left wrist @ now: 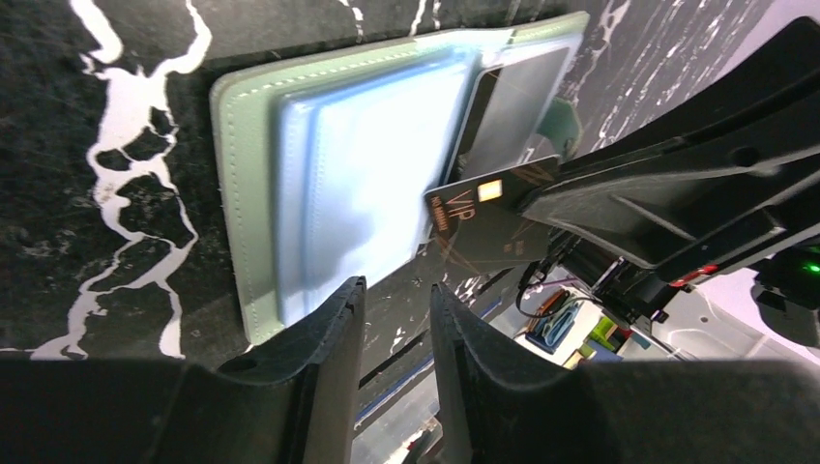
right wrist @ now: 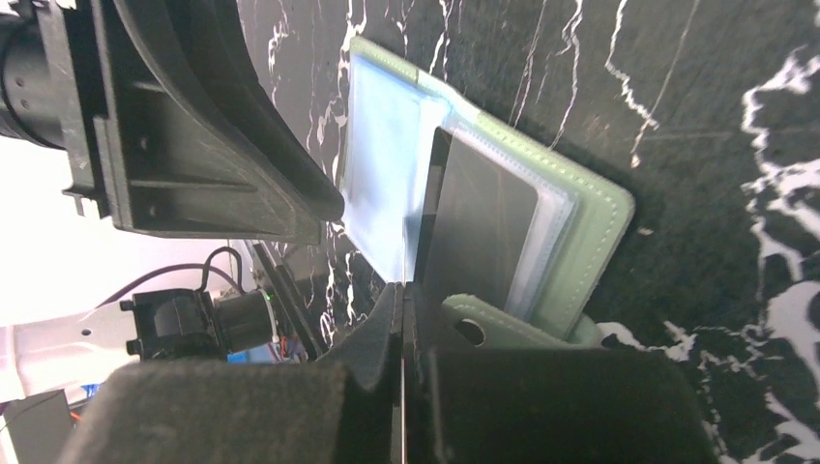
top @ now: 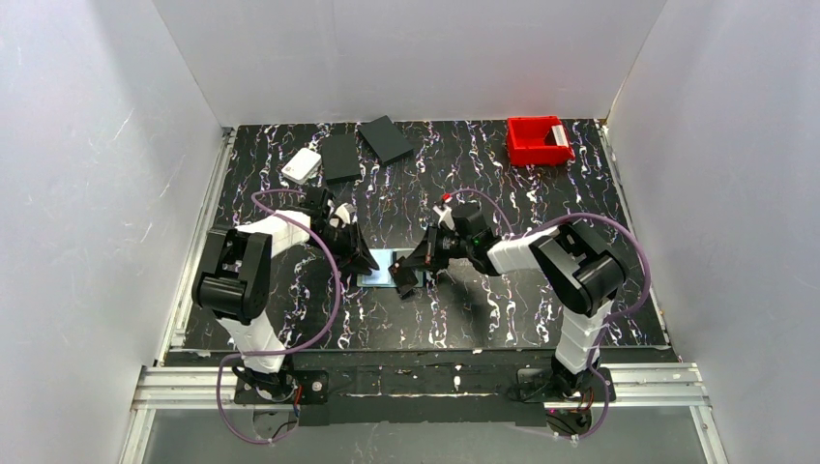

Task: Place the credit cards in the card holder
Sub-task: Insert the credit card into the card holder.

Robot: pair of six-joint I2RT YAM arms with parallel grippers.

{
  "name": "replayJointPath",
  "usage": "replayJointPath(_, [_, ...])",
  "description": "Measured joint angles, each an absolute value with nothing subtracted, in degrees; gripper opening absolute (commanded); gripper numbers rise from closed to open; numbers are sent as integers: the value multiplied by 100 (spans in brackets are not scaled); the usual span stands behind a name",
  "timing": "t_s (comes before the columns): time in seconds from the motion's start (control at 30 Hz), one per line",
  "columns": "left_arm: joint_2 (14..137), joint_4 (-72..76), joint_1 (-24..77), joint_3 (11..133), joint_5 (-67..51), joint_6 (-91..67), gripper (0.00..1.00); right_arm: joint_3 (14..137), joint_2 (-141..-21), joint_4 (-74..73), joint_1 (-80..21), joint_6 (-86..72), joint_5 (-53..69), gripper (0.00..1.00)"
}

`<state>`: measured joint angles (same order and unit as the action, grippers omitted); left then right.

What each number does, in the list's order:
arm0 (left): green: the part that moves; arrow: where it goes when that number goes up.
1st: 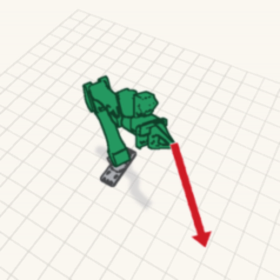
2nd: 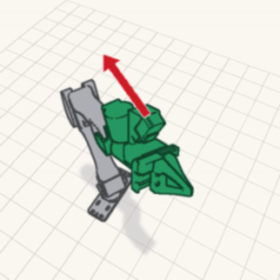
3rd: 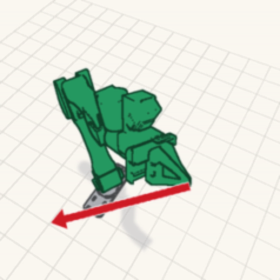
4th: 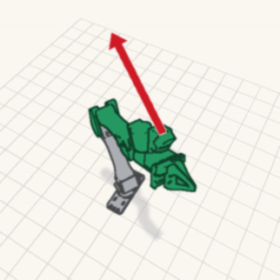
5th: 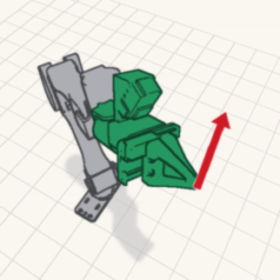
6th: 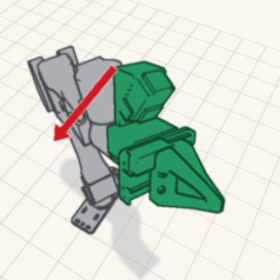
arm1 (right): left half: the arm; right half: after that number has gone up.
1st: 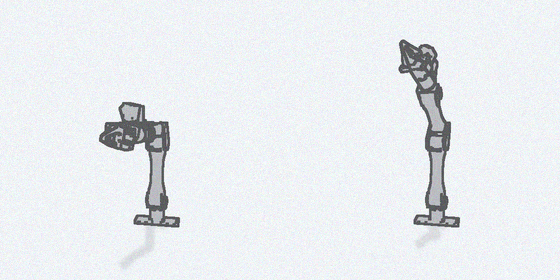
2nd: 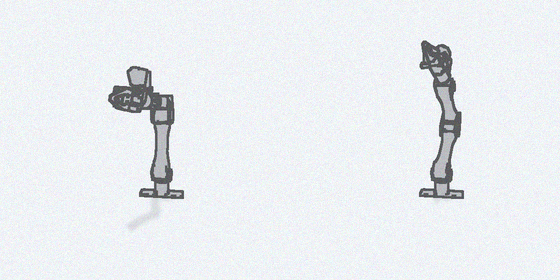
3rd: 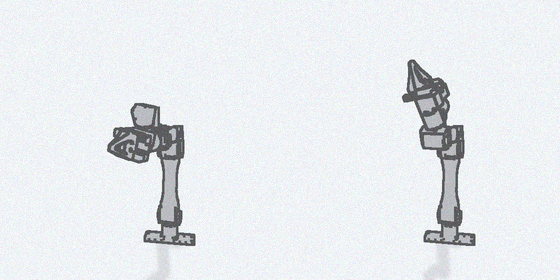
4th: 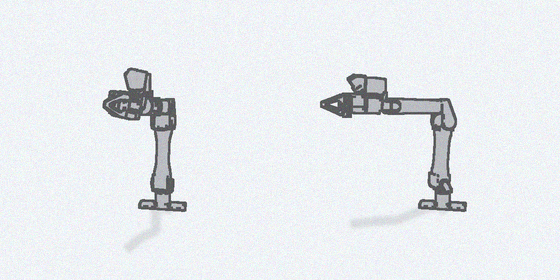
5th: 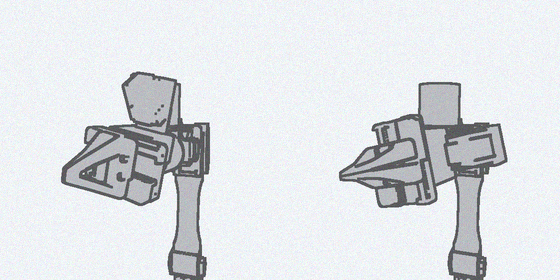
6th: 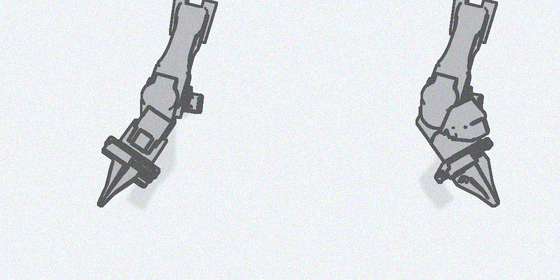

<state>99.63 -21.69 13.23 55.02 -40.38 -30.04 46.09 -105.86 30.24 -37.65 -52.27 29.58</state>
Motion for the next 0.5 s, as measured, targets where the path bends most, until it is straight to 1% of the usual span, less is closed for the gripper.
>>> replayJointPath(0.2, [10090,-2202,1323,5502,-3874,-2917,20,4661,-10659,3065,-3605,-5137,3020,1])
replayJointPath(0.5, [10276,-2329,1323,5513,-3785,-2897,16,4661,-10777,3284,-3535,-5100,3144,1])
